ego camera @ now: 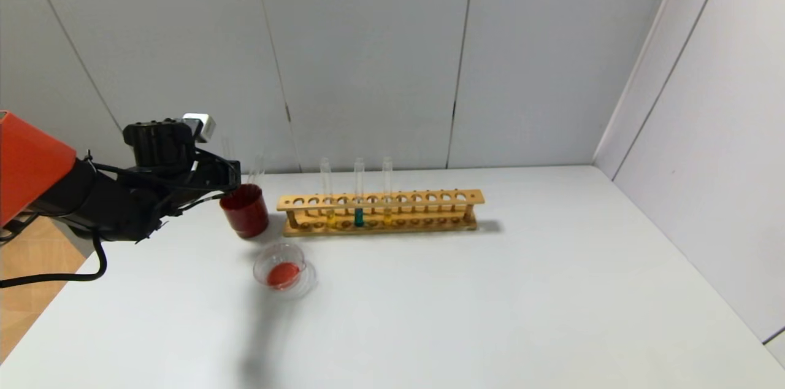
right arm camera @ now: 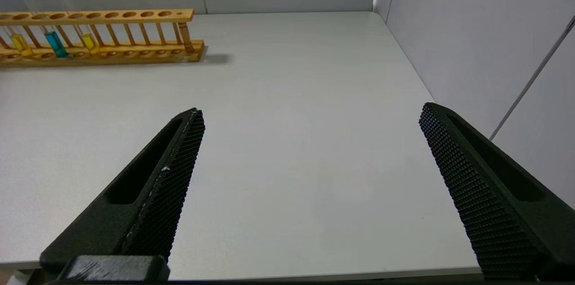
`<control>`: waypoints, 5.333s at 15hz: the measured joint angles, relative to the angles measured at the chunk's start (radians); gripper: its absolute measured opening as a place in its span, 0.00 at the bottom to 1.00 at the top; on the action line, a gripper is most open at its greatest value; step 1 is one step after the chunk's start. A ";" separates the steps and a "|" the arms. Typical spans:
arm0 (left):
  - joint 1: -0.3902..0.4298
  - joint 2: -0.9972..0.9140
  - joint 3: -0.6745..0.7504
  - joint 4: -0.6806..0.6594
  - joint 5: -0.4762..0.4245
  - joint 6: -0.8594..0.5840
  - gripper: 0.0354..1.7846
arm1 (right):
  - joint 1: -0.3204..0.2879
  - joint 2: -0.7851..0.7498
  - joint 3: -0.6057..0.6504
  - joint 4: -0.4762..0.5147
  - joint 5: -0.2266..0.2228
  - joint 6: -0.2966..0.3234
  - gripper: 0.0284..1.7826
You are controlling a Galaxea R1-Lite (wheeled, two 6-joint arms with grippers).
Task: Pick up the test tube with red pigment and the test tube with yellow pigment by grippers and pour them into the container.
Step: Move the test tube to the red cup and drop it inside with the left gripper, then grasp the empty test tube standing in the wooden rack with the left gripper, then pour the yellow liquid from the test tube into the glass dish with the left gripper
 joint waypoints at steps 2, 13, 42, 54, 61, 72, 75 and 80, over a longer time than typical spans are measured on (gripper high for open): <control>0.000 0.001 0.002 0.000 0.000 0.001 0.34 | 0.000 0.000 0.000 0.000 0.000 0.000 0.98; -0.010 -0.209 0.061 0.047 -0.059 0.008 0.98 | 0.000 0.000 0.000 0.000 0.000 0.000 0.98; -0.233 0.031 -0.016 0.055 -0.415 0.117 0.98 | 0.000 0.000 0.000 0.000 0.000 0.000 0.98; -0.234 0.149 -0.143 0.074 -0.386 0.115 0.78 | 0.000 0.000 0.000 0.000 0.000 0.000 0.98; -0.237 0.168 -0.166 0.071 -0.387 0.114 0.17 | 0.000 0.000 0.000 0.000 0.000 0.000 0.98; -0.235 -0.064 -0.242 0.249 -0.359 0.115 0.16 | 0.000 0.000 0.000 0.000 0.000 0.000 0.98; -0.235 -0.205 -0.294 0.376 -0.321 0.124 0.16 | 0.000 0.000 0.000 0.000 0.000 0.000 0.98; -0.147 -0.423 -0.207 0.618 -0.285 0.311 0.16 | 0.000 0.000 0.000 0.000 0.000 0.000 0.98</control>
